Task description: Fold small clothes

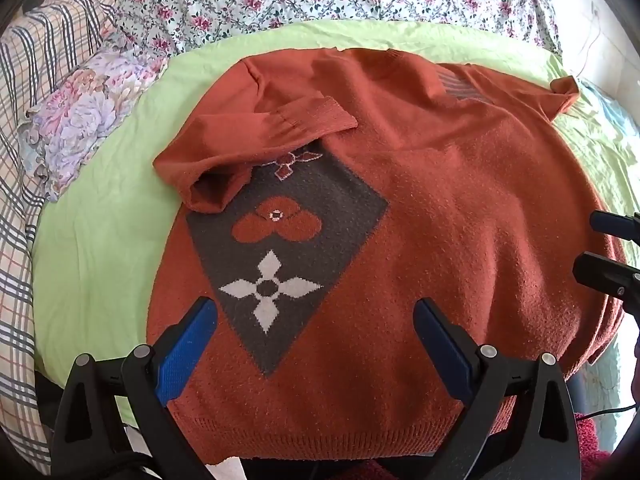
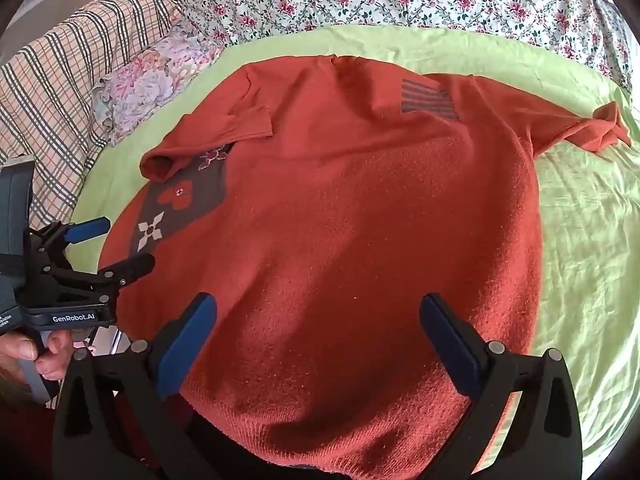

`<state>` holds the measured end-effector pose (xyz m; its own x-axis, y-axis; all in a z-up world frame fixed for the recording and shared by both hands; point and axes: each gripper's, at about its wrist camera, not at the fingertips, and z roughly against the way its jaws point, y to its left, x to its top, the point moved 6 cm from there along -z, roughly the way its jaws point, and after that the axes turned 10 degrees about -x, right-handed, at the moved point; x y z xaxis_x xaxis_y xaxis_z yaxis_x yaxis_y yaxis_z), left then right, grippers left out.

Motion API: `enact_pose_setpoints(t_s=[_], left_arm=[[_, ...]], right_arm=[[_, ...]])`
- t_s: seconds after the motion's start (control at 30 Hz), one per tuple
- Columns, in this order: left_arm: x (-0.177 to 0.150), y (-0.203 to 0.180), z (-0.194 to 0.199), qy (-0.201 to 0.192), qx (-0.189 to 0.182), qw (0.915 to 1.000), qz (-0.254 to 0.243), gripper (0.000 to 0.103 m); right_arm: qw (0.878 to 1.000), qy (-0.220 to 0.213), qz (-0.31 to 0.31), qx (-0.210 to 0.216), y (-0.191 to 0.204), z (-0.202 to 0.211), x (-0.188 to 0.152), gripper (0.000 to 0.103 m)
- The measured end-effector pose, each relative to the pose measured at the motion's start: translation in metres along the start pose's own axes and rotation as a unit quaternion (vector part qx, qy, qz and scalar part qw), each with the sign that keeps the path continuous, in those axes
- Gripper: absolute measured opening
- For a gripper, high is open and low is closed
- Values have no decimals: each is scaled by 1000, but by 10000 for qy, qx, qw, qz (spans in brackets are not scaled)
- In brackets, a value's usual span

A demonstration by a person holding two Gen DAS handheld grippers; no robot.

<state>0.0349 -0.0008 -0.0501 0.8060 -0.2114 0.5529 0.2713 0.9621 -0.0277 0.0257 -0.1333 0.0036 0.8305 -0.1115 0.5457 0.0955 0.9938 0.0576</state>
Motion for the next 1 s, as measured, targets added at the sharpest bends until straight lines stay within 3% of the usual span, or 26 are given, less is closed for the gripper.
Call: enact_pose_setpoints(t_s=[0.5, 0.67, 1.0], left_arm=[[0, -7, -5, 18, -111, 9999, -29, 99], [3, -5, -6, -148, 131, 9996, -218, 99], [4, -7, -13, -23, -168, 9999, -32, 99]], right_arm=[[10000, -29, 10, -3, 0, 0, 1, 102], [10000, -54, 6, 3, -3, 1, 4, 102], [9999, -70, -81, 112, -2, -2, 7, 102]])
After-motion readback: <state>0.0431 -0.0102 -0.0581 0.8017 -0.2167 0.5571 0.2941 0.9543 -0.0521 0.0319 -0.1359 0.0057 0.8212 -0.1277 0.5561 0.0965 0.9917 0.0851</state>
